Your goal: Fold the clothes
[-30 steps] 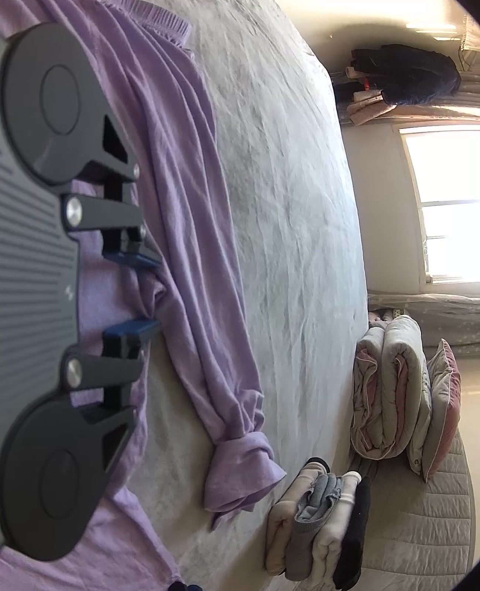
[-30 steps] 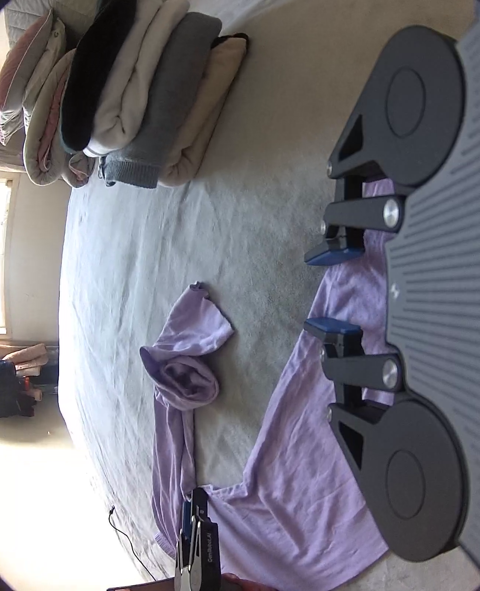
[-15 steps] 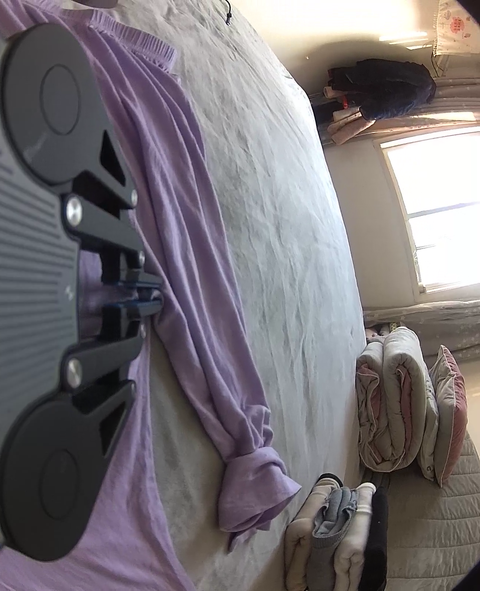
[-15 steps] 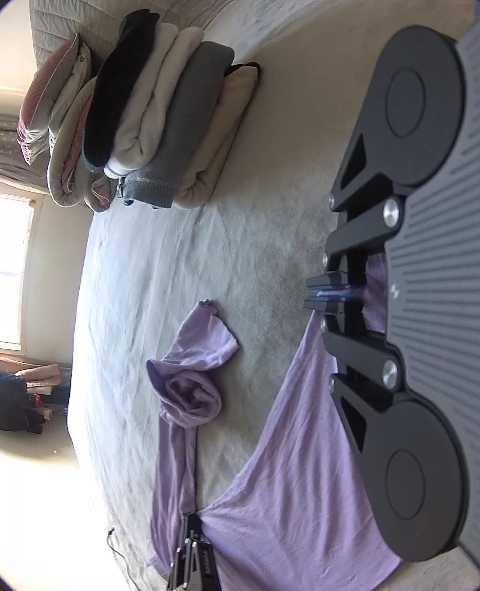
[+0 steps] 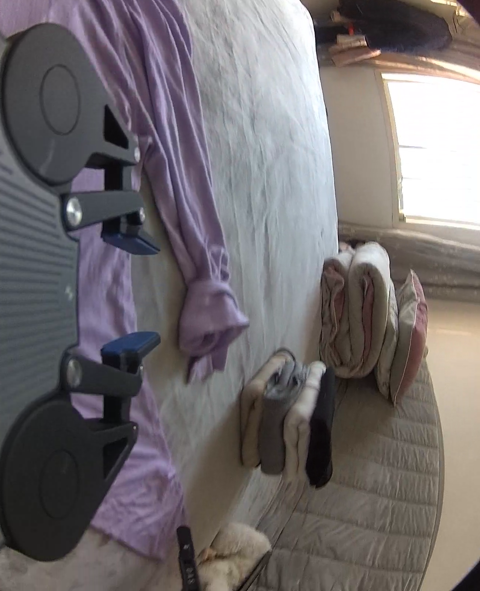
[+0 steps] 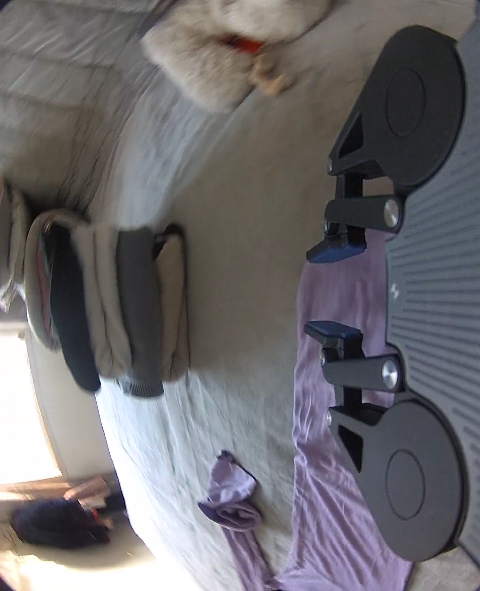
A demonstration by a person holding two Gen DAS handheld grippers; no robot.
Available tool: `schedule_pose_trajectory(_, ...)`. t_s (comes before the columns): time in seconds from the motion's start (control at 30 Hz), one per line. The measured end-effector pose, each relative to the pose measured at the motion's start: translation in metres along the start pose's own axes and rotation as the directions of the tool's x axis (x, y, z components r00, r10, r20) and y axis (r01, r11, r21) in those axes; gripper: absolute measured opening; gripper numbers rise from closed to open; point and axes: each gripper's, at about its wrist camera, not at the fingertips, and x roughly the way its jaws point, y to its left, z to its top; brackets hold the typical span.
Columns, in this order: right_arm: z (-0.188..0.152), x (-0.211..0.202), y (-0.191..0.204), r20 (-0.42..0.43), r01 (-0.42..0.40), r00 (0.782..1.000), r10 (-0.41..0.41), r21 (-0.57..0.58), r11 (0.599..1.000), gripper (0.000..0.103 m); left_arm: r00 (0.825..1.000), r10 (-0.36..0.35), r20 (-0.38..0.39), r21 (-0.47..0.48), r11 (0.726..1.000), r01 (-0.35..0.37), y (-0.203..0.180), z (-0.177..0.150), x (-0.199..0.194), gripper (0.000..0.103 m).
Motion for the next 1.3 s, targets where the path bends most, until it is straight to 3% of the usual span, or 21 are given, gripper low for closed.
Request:
schedule_pose_trajectory(0.27,-0.002,-0.016,-0.022,-0.043,-0.027,0.999,0.031,0.109,0.994,0.039,0.982,-0.178,-0.058,0.163,0.969,0.185,-0.087,-0.01,0.012,0.05)
schedule_pose_trajectory(0.43,0.007,-0.006,-0.028,-0.05,-0.074,0.996,0.079,0.108,0.991,0.039,0.946,-0.301,-0.119,0.274,0.906,0.323,-0.155,-0.025,0.025,0.05)
schedule_pose_trajectory(0.57,0.014,0.002,-0.03,-0.067,-0.123,0.989,0.128,0.073,0.99,0.039,0.931,-0.337,-0.139,0.367,0.856,0.365,-0.207,-0.034,0.045,0.049)
schedule_pose_trajectory(0.87,0.014,0.02,-0.025,-0.078,-0.164,0.984,0.162,-0.014,0.986,0.038,0.933,-0.336,-0.131,0.353,0.863,0.361,-0.253,-0.022,0.082,0.046)
schedule_pose_trajectory(0.93,0.014,0.023,-0.023,-0.075,-0.164,0.984,0.161,-0.034,0.986,0.027,0.932,-0.338,-0.13,0.348,0.865,0.362,-0.26,-0.022,0.085,0.041)
schedule_pose_trajectory(0.97,0.014,0.024,-0.022,-0.075,-0.156,0.986,0.152,-0.048,0.987,0.016,0.931,-0.341,-0.13,0.346,0.864,0.365,-0.262,-0.021,0.087,0.035)
schedule_pose_trajectory(1.0,0.013,0.024,-0.02,-0.075,-0.15,0.986,0.146,-0.058,0.987,0.006,0.929,-0.345,-0.132,0.343,0.864,0.37,-0.265,-0.02,0.087,0.023)
schedule_pose_trajectory(1.07,0.014,0.022,-0.019,-0.072,-0.141,0.988,0.135,-0.07,0.988,0.003,0.93,-0.342,-0.133,0.336,0.867,0.367,-0.27,-0.018,0.087,0.002)
schedule_pose_trajectory(1.3,0.017,0.012,-0.023,-0.071,-0.062,0.996,0.056,-0.083,0.995,0.003,0.914,-0.391,-0.107,0.292,0.867,0.404,-0.279,-0.015,0.07,0.002)
